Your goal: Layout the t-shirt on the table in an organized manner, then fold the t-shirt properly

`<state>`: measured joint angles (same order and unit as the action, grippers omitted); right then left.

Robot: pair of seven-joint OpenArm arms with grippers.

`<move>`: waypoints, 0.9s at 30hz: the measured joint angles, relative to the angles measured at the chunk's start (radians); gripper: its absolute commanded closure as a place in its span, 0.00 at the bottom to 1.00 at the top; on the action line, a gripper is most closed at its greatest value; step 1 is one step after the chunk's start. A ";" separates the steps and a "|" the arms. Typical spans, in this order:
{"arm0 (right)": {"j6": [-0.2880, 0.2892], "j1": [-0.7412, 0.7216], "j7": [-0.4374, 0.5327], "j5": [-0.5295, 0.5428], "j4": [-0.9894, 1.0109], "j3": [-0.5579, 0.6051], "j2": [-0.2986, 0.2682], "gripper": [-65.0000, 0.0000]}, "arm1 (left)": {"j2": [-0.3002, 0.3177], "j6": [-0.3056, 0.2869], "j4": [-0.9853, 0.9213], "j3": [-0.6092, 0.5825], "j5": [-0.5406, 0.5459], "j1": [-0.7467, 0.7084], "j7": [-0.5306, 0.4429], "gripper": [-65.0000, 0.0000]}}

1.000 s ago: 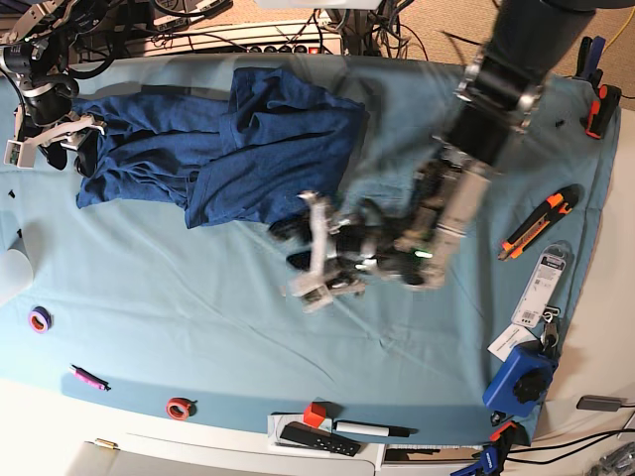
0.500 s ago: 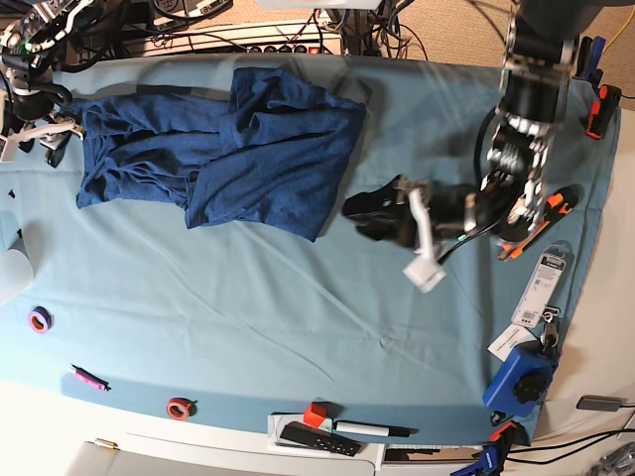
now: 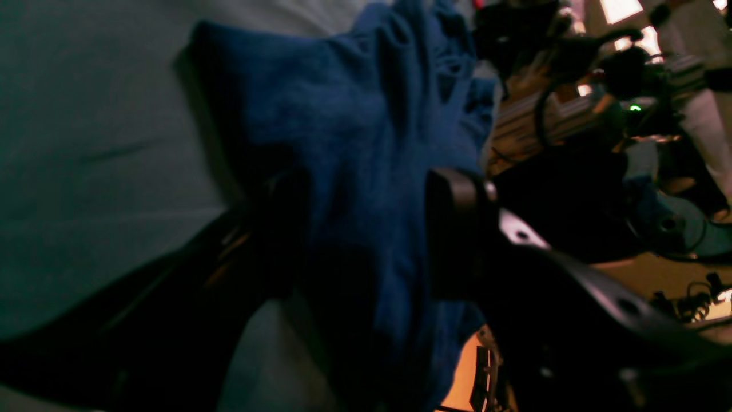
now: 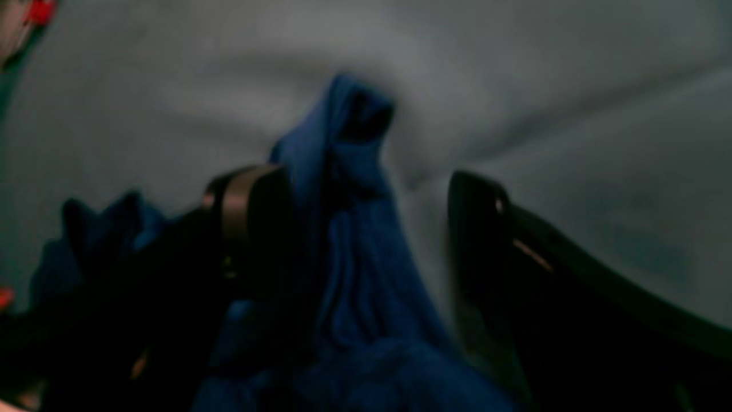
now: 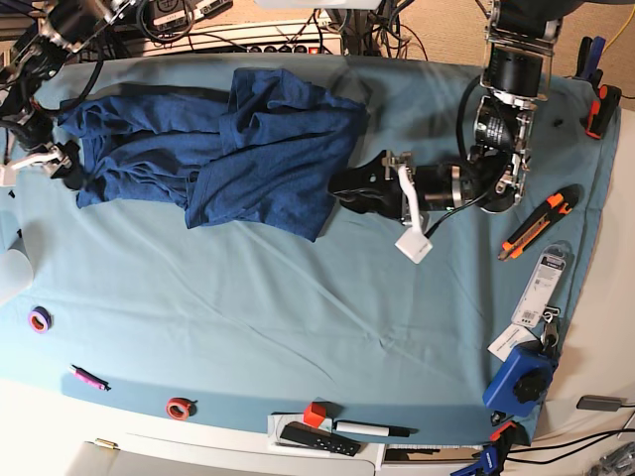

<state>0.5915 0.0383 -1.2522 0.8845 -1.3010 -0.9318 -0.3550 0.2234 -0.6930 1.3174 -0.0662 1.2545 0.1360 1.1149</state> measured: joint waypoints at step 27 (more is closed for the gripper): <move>0.098 0.093 -0.131 0.371 0.216 -0.001 -0.079 0.35 | 0.002 0.000 0.000 0.000 -0.008 0.000 0.000 0.51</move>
<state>0.6895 0.1318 -1.3834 1.2556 -1.0855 -0.9329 -0.4343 0.2249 -0.6930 1.3174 -0.0662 1.2465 0.1360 1.1149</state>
